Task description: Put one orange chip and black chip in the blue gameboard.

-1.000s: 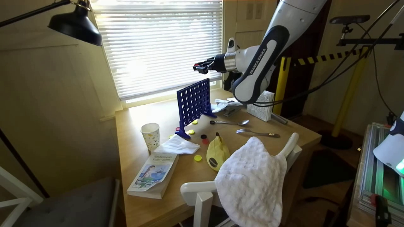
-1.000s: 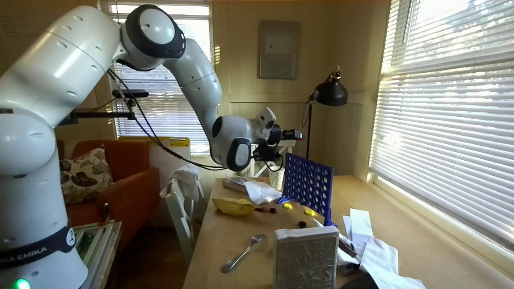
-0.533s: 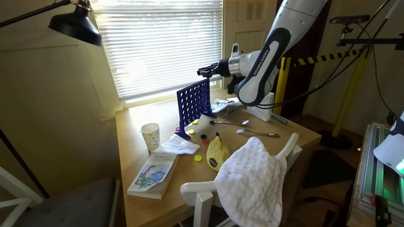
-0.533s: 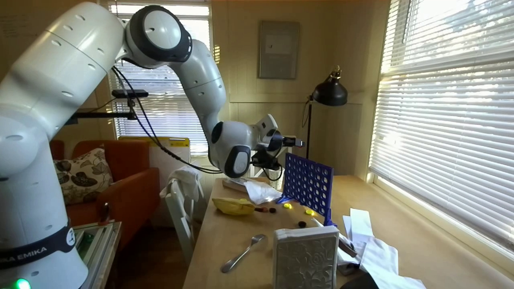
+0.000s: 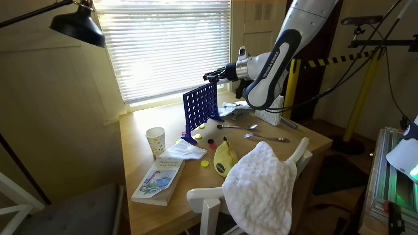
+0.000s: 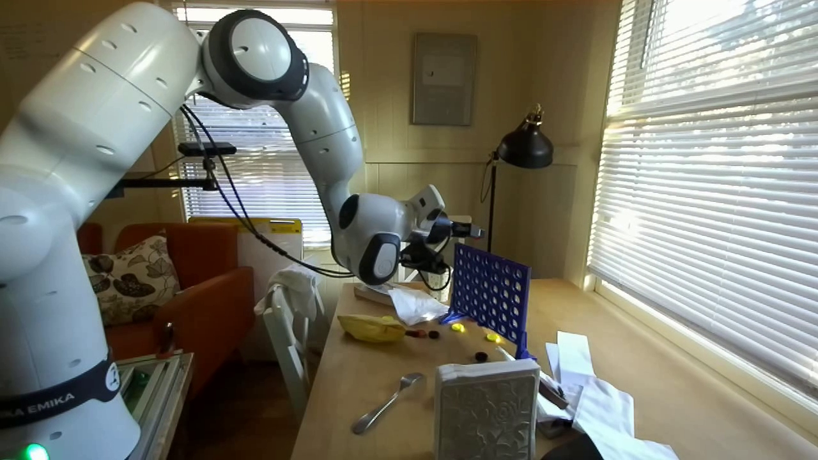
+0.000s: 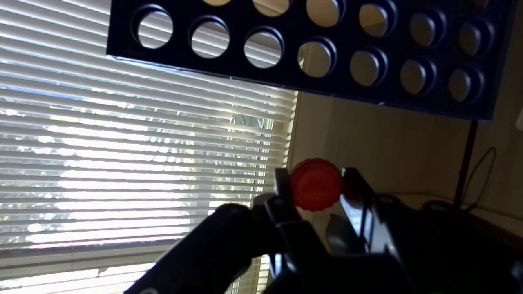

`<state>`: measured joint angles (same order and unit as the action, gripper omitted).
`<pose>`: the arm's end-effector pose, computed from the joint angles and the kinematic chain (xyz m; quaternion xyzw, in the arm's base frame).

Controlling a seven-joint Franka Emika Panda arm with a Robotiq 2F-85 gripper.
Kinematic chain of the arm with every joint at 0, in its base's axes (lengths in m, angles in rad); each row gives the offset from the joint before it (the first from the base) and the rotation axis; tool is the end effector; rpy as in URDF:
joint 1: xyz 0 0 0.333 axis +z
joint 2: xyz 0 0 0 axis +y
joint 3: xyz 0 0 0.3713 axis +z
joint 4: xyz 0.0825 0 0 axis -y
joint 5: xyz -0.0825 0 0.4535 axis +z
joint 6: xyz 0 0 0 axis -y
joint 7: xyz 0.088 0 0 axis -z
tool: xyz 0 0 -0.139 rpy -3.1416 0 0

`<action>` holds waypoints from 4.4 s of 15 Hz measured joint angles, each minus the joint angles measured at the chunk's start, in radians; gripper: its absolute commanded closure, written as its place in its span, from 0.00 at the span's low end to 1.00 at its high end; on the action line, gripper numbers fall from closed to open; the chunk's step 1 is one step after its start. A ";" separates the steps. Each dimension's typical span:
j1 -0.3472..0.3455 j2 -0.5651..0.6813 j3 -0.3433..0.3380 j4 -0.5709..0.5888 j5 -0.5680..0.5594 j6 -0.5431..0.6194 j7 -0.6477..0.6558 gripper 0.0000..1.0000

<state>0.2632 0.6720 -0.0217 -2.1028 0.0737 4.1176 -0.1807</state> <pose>0.6727 0.1552 0.2329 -0.7711 -0.1355 -0.6221 0.0040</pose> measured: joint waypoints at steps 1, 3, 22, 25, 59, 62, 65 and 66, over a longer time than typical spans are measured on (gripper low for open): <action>-0.001 0.000 0.005 0.006 -0.001 -0.022 0.000 0.89; -0.002 0.000 0.015 0.022 -0.002 -0.069 0.000 0.89; -0.021 0.006 0.038 0.066 -0.013 -0.210 0.019 0.89; -0.022 0.009 0.040 0.070 -0.016 -0.210 0.021 0.89; 0.000 0.123 0.047 0.223 -0.023 -0.184 0.026 0.89; 0.009 0.122 0.045 0.222 0.006 -0.177 0.020 0.89; 0.019 0.121 0.040 0.221 0.032 -0.156 0.012 0.89; 0.020 0.121 0.039 0.221 0.039 -0.150 0.011 0.89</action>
<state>0.2830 0.7928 0.0172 -1.8819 0.1129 3.9676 -0.1698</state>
